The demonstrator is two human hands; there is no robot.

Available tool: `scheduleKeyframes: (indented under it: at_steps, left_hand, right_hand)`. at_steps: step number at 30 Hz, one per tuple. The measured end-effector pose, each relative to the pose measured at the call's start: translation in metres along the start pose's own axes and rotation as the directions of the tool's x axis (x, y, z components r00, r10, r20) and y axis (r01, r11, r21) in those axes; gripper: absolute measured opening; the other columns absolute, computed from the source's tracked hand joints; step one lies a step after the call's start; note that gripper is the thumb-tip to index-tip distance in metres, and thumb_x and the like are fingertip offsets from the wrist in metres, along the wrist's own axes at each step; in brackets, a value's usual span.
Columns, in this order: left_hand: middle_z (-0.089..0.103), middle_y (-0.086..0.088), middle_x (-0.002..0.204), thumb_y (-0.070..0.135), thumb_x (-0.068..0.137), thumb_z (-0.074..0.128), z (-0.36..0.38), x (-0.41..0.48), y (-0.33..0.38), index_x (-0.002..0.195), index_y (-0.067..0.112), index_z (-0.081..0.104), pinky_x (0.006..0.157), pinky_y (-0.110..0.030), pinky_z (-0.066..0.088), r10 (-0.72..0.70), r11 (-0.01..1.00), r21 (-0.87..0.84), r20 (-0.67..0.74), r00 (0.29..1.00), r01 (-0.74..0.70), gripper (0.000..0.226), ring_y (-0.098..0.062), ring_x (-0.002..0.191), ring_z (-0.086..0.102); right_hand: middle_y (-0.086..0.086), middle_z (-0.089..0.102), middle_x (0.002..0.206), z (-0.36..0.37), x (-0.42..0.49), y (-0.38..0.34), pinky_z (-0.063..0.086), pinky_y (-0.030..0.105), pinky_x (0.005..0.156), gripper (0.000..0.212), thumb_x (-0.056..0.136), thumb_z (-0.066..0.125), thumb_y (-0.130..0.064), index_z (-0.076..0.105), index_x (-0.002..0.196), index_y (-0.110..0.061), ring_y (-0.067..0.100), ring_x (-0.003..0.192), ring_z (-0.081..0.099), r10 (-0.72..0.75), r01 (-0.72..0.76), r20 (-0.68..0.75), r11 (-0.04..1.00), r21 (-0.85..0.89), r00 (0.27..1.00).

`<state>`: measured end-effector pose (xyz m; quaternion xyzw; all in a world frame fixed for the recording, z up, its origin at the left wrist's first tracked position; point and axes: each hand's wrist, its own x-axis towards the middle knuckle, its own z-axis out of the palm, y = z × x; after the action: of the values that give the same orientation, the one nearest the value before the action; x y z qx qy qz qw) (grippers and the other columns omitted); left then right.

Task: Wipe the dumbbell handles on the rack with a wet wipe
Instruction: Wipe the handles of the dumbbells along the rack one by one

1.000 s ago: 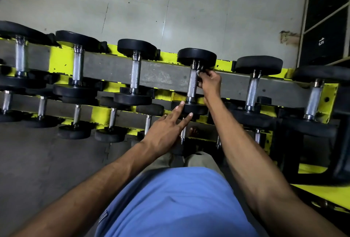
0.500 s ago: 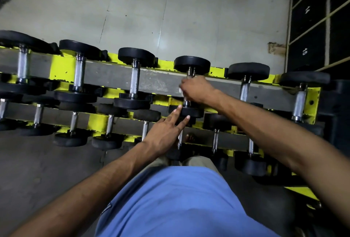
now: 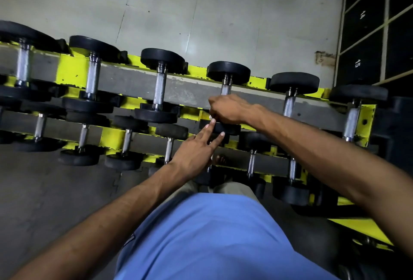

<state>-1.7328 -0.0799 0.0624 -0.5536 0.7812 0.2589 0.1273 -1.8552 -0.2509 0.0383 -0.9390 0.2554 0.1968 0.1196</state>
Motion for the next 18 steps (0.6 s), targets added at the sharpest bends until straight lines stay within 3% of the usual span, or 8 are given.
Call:
scheduleKeyframes:
  at_steps: [3,5,7,10,13,16,18]
  left_hand:
    - [-0.027,-0.019,0.169,0.009,0.100,0.059,0.006,0.001,-0.002,0.169,0.026,0.000,0.121,-0.045,0.035,0.004,1.000,0.019,-0.007,1.000,-0.004,0.091,-0.031,0.162,0.004]
    - [-0.028,-0.019,0.169,0.008,0.100,0.061,0.006,0.000,-0.002,0.169,0.026,0.000,0.121,-0.045,0.035,0.005,1.000,0.026,-0.013,1.000,-0.004,0.094,-0.030,0.162,0.004]
    - [-0.029,-0.018,0.169,0.006,0.100,0.060,0.006,0.000,-0.001,0.168,0.026,-0.001,0.121,-0.045,0.034,0.006,1.000,0.026,-0.009,1.000,-0.005,0.094,-0.030,0.162,0.002]
    - [-0.029,-0.017,0.169,0.005,0.100,0.058,0.006,0.000,0.000,0.168,0.026,-0.002,0.120,-0.044,0.036,0.005,1.000,0.023,-0.027,1.000,-0.005,0.094,-0.030,0.162,0.002]
    - [-0.028,-0.017,0.170,0.005,0.098,0.060,0.009,0.001,-0.002,0.168,0.027,-0.001,0.119,-0.043,0.037,0.007,1.000,0.023,-0.033,0.999,-0.006,0.095,-0.029,0.162,0.002]
    - [-0.030,-0.017,0.169,0.003,0.098,0.059,0.010,0.000,-0.003,0.168,0.027,-0.003,0.119,-0.043,0.037,0.013,0.999,0.041,-0.017,1.000,-0.012,0.097,-0.030,0.162,0.001]
    - [-0.031,-0.017,0.169,0.004,0.098,0.059,0.011,0.001,-0.002,0.168,0.026,-0.003,0.118,-0.043,0.038,0.006,0.999,0.040,-0.015,1.000,-0.006,0.097,-0.030,0.162,0.001]
  right_hand:
    - [0.005,0.062,0.092,0.006,-0.015,-0.002,0.040,0.032,0.061,0.009,0.090,0.061,-0.019,0.065,0.098,-0.018,0.028,0.084,0.063,0.073,-0.073,-0.126,0.997,0.001,0.989]
    - [0.011,0.069,0.090,0.023,-0.027,-0.005,0.043,0.034,0.064,0.009,0.090,0.058,-0.017,0.062,0.097,-0.016,0.033,0.084,0.067,0.236,-0.220,-0.183,0.970,0.106,0.954]
    - [0.012,0.070,0.089,0.047,-0.034,-0.002,0.046,0.035,0.065,0.007,0.091,0.055,-0.019,0.062,0.093,-0.016,0.034,0.083,0.066,0.457,-0.390,-0.176,0.865,0.315,0.872]
    - [0.007,0.071,0.086,0.076,-0.029,0.007,0.049,0.035,0.069,0.010,0.087,0.058,-0.013,0.064,0.081,-0.017,0.028,0.082,0.065,0.673,-0.511,0.066,0.490,0.706,0.737]
    - [0.004,0.068,0.079,0.083,-0.014,0.010,0.046,0.029,0.066,0.022,0.092,0.055,-0.002,0.067,0.079,-0.015,0.020,0.074,0.061,0.655,-0.377,0.267,0.030,0.926,0.707]
    - [0.005,0.066,0.090,0.067,0.003,0.015,0.049,0.029,0.064,0.024,0.101,0.044,-0.001,0.064,0.098,-0.014,0.019,0.081,0.061,0.606,-0.148,0.415,-0.441,0.885,0.678]
    - [0.012,0.069,0.091,0.057,0.019,0.027,0.054,0.035,0.068,0.031,0.102,0.033,-0.003,0.063,0.108,-0.002,0.022,0.076,0.062,0.508,0.044,0.457,-0.702,0.710,0.730]
